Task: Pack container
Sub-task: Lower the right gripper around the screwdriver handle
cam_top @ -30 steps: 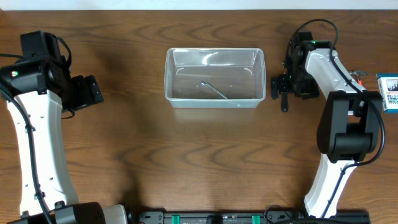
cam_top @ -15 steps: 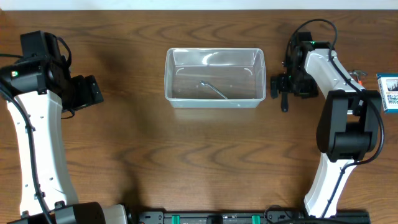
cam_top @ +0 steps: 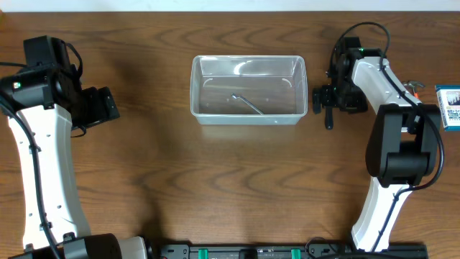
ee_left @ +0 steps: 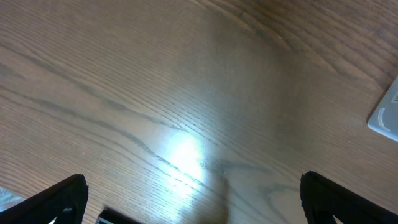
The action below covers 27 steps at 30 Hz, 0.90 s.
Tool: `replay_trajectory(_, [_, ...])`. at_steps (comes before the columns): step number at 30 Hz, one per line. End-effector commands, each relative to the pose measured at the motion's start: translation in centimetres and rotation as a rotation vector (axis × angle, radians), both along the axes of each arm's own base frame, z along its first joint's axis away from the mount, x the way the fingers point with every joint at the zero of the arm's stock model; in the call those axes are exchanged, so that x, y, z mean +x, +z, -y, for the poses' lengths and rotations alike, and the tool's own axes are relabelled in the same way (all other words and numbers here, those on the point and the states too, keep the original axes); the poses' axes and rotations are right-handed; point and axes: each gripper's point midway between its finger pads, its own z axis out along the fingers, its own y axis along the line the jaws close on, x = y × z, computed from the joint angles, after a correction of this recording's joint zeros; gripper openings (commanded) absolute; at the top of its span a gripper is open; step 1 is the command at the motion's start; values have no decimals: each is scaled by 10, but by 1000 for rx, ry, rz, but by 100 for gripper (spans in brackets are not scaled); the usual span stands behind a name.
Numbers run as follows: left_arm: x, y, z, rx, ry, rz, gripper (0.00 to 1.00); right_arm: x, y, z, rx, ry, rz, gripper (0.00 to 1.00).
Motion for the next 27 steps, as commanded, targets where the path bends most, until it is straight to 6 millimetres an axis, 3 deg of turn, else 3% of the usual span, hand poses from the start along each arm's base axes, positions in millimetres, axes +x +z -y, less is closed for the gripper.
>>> replay_trajectory(1, [1, 9, -2, 8, 10, 28, 98, -7, -10, -4, 3, -6, -33, 99])
replay_trajectory(22, [-3, 8, -1, 4, 10, 13, 98, -16, -9, -3, 1, -26, -72, 99])
replay_trajectory(27, [-3, 8, -1, 4, 10, 13, 98, -19, -17, -2, 0, -28, -95, 99])
